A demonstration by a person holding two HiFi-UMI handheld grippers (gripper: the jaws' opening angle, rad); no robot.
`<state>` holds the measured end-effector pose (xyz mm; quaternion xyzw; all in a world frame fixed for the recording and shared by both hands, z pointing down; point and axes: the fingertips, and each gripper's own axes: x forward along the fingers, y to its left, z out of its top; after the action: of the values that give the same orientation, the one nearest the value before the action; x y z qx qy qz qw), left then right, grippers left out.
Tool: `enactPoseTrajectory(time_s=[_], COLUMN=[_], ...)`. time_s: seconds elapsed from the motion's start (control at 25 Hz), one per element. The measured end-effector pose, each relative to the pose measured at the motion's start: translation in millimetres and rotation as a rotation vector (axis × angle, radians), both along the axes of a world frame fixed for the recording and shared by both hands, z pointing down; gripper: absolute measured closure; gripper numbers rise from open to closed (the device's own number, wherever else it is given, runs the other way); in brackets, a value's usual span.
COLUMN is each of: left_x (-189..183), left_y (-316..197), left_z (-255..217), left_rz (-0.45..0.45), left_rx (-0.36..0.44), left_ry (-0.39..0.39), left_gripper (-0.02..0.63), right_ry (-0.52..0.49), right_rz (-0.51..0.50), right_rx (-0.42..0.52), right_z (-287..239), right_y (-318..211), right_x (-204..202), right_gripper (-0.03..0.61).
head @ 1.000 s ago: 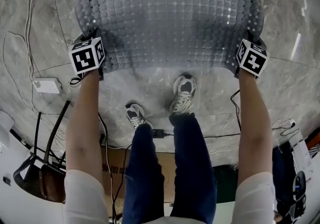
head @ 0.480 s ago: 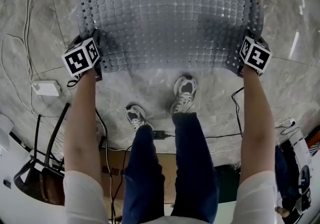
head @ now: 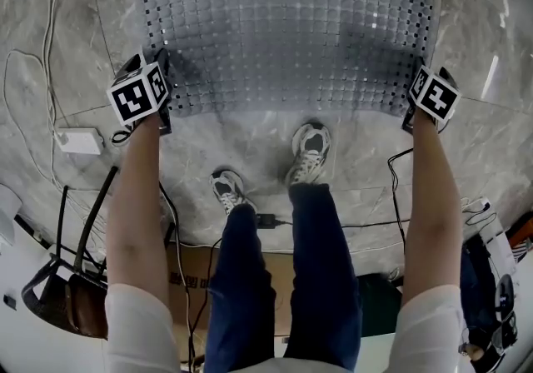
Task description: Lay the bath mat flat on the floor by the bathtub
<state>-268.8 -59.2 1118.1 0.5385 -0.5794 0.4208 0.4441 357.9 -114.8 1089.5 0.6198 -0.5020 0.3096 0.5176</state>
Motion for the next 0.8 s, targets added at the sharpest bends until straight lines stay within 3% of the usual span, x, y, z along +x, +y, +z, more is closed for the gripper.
enactPoseTrajectory(time_s=[0.24,0.6,0.72,0.8], left_x=[1.8,9.7,9.9,10.0], left_y=[0.9,-9.2,-10.5,-12.3], left_z=[-7.1,-31.8,-40.4,-48.6], left_rz=[-0.010,-0.020,-0.012,0.003], left_rx=[-0.002,0.056,0.053,0.051], left_ry=[-0.009,0.008,0.001,-0.017], left_gripper=[0.367,0.367,0.386,0.437], right_ry=[-0.028,-0.082,-0.089,-0.082], right_rz=[-0.013,-0.021,-0.033,-0.052], right_rx=[-0.004,0.049,0.033,0.027], right_z=[-0.2,-26.3,-31.7,-37.1], right_y=[3.4,-4.0,-1.3,-0.7], right_x=[-14.1,-30.6,-37.2,-42.9], right_gripper=[0.318,0.330,0.427,0.482])
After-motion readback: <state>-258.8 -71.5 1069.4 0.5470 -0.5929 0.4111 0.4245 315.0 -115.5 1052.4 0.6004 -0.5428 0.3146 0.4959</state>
